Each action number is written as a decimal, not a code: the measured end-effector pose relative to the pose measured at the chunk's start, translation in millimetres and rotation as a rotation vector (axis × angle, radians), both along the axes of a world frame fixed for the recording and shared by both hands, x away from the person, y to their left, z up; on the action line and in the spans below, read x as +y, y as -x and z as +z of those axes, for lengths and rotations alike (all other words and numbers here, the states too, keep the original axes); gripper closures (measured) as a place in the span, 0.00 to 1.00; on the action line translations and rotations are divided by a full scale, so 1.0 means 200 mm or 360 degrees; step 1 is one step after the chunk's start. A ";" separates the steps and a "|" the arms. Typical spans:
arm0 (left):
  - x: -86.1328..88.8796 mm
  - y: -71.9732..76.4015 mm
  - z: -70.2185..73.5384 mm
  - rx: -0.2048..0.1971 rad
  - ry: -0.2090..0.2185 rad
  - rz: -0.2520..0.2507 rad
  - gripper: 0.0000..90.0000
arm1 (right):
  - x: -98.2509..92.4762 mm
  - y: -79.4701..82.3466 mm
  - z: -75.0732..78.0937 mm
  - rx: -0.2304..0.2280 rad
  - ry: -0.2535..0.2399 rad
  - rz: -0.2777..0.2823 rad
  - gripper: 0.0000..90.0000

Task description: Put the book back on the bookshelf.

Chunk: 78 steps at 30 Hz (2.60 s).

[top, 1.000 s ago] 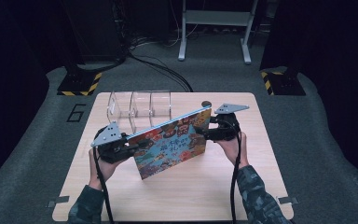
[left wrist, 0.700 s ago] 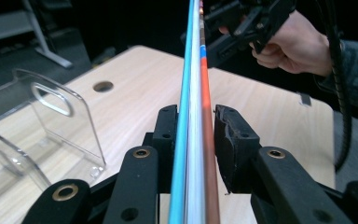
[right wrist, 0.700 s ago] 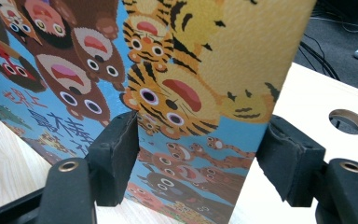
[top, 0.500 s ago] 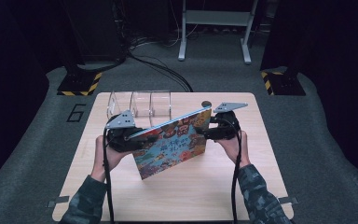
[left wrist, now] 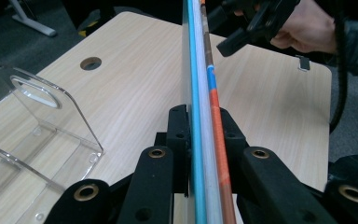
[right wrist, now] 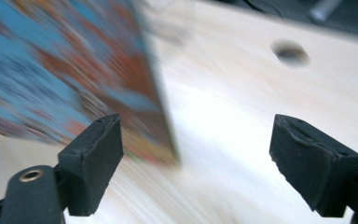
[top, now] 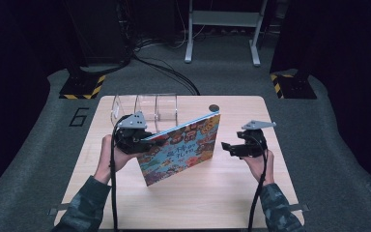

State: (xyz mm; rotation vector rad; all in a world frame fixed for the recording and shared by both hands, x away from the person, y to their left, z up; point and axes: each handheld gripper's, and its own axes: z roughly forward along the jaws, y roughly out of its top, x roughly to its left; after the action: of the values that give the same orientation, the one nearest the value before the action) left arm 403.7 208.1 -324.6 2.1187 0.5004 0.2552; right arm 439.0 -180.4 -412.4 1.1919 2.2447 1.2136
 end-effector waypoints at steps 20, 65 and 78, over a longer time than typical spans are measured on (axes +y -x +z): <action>-0.03 0.00 0.02 -0.0010 -0.0019 0.0037 0.90 | -0.31 0.03 -0.56 0.0154 0.0142 -0.0617 0.09; 0.27 0.06 0.30 -0.0034 -0.0145 0.0284 0.90 | -0.30 0.03 -0.57 0.0109 0.0201 -0.0592 0.12; 0.43 0.12 0.30 -0.0015 -0.0147 0.0396 0.90 | -0.30 0.03 -0.57 0.0107 0.0201 -0.0591 0.12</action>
State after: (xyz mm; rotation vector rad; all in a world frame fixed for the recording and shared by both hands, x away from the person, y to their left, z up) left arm 379.1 293.3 -265.5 2.1419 0.7611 0.4366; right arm 433.2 -240.3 -527.2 1.5309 1.9902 0.8869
